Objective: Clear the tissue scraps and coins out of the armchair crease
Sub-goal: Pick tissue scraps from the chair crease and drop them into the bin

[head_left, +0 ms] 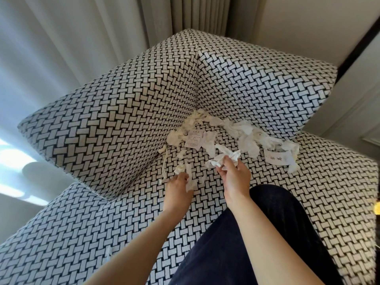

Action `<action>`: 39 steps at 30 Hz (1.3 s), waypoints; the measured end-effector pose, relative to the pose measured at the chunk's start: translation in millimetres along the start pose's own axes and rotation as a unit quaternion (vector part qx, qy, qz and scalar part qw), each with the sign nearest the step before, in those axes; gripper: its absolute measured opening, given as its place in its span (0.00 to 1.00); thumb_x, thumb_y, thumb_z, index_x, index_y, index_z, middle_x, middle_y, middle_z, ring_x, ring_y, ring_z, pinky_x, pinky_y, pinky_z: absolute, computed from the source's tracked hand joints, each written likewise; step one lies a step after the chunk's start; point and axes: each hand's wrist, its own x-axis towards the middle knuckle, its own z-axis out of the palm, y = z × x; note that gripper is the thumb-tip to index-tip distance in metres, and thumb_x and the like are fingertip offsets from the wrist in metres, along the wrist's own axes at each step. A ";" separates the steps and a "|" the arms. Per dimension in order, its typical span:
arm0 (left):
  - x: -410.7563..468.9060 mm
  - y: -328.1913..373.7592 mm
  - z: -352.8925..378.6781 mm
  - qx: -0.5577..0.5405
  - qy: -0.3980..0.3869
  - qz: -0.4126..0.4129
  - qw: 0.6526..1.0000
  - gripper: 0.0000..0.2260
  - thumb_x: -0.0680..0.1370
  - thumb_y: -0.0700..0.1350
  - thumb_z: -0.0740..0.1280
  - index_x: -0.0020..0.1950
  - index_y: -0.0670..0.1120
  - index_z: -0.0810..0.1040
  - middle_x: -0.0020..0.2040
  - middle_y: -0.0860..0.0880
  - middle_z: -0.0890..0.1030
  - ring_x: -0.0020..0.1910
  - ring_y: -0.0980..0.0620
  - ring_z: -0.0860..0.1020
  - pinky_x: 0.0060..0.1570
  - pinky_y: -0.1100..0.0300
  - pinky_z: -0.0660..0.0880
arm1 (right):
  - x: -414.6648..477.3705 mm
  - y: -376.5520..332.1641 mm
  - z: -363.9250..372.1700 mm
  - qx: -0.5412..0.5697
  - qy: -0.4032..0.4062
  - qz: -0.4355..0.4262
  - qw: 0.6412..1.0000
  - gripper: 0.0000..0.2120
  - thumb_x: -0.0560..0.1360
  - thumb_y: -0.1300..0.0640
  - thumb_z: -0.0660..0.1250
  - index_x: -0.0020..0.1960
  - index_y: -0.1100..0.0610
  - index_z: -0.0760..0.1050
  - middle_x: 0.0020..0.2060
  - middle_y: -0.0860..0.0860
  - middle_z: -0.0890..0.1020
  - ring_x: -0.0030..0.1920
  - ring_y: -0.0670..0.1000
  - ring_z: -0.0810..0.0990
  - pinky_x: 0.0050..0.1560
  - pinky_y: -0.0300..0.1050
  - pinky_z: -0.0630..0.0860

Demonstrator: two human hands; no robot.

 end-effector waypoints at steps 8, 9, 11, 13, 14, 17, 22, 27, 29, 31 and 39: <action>15.4 17.8 -22.3 -0.108 -0.021 -0.047 0.993 0.10 0.72 0.40 0.72 0.52 0.48 0.79 0.46 0.52 0.80 0.41 0.56 0.76 0.35 0.66 0.73 | -2.5 -29.4 -12.3 -0.028 -0.018 -0.027 0.999 0.07 0.78 0.63 0.62 0.44 0.57 0.77 0.45 0.54 0.80 0.43 0.48 0.80 0.43 0.39 0.76; 16.6 24.2 -25.4 -0.143 -0.019 -0.053 0.988 0.10 0.71 0.40 0.73 0.51 0.47 0.79 0.44 0.52 0.80 0.40 0.56 0.77 0.35 0.65 0.73 | -2.3 -37.1 -16.4 -0.026 -0.025 -0.028 0.999 0.07 0.79 0.63 0.62 0.44 0.57 0.77 0.45 0.55 0.80 0.44 0.48 0.80 0.44 0.39 0.77; 17.9 42.8 -30.6 -0.198 -0.023 -0.046 0.979 0.10 0.70 0.38 0.74 0.49 0.46 0.79 0.42 0.52 0.79 0.39 0.57 0.77 0.34 0.68 0.72 | -1.4 -54.7 -28.9 -0.027 -0.035 -0.041 0.998 0.06 0.79 0.62 0.62 0.45 0.57 0.77 0.47 0.55 0.80 0.45 0.48 0.80 0.48 0.41 0.78; 19.2 65.3 -34.9 -0.241 -0.040 -0.038 0.969 0.10 0.71 0.38 0.74 0.48 0.49 0.77 0.44 0.52 0.79 0.42 0.56 0.78 0.36 0.68 0.72 | 0.1 -72.4 -45.0 -0.030 -0.035 -0.056 0.997 0.06 0.79 0.62 0.62 0.46 0.56 0.77 0.50 0.55 0.81 0.48 0.50 0.79 0.53 0.45 0.78; 19.9 78.7 -35.9 -0.262 -0.052 -0.036 0.963 0.10 0.71 0.38 0.73 0.47 0.50 0.77 0.45 0.52 0.79 0.43 0.55 0.78 0.39 0.66 0.73 | 0.8 -81.3 -55.7 -0.032 -0.027 -0.063 0.997 0.06 0.79 0.62 0.62 0.47 0.56 0.77 0.51 0.55 0.81 0.50 0.51 0.79 0.56 0.46 0.78; 20.0 119.5 -33.0 -0.326 -0.094 -0.033 0.940 0.10 0.72 0.38 0.73 0.48 0.49 0.76 0.48 0.49 0.80 0.46 0.50 0.80 0.43 0.60 0.77 | 1.6 -104.0 -94.1 -0.022 0.018 -0.076 0.997 0.06 0.79 0.63 0.61 0.48 0.57 0.77 0.51 0.55 0.80 0.51 0.50 0.80 0.53 0.45 0.79; 8.3 196.3 -9.1 -0.400 -0.154 -0.021 0.903 0.10 0.73 0.36 0.71 0.52 0.45 0.76 0.47 0.49 0.81 0.44 0.51 0.80 0.40 0.61 0.77 | -0.5 -124.0 -177.4 -0.074 0.108 -0.083 0.988 0.06 0.79 0.61 0.60 0.49 0.56 0.76 0.50 0.54 0.81 0.51 0.50 0.80 0.53 0.45 0.77; -15.9 260.6 35.5 -0.451 -0.235 -0.047 0.860 0.14 0.75 0.34 0.68 0.59 0.42 0.73 0.50 0.45 0.81 0.44 0.51 0.80 0.37 0.61 0.78 | -1.4 -116.7 -265.2 -0.094 0.189 -0.099 0.972 0.09 0.80 0.61 0.60 0.57 0.56 0.76 0.49 0.50 0.81 0.51 0.48 0.80 0.56 0.45 0.76; -28.8 282.8 59.3 -0.452 -0.269 -0.061 0.849 0.16 0.75 0.34 0.68 0.61 0.41 0.72 0.52 0.43 0.80 0.45 0.50 0.79 0.37 0.61 0.78 | -3.0 -108.6 -300.4 -0.104 0.233 -0.093 0.962 0.07 0.79 0.60 0.61 0.50 0.54 0.78 0.48 0.50 0.81 0.51 0.50 0.80 0.61 0.52 0.75; -41.3 295.7 82.6 -0.438 -0.301 -0.079 0.844 0.16 0.75 0.33 0.68 0.62 0.41 0.71 0.51 0.43 0.79 0.44 0.52 0.78 0.36 0.61 0.78 | -3.3 -98.1 -326.9 -0.114 0.273 -0.082 0.952 0.08 0.78 0.60 0.62 0.45 0.54 0.79 0.46 0.52 0.82 0.51 0.54 0.80 0.61 0.56 0.74; -97.4 311.3 192.6 -0.393 -0.396 -0.187 0.809 0.16 0.75 0.33 0.68 0.61 0.43 0.73 0.52 0.45 0.75 0.46 0.52 0.74 0.45 0.59 0.74 | -11.6 -65.1 -390.6 -0.089 0.410 -0.049 0.907 0.10 0.76 0.61 0.61 0.36 0.58 0.72 0.35 0.54 0.76 0.37 0.53 0.73 0.40 0.47 0.69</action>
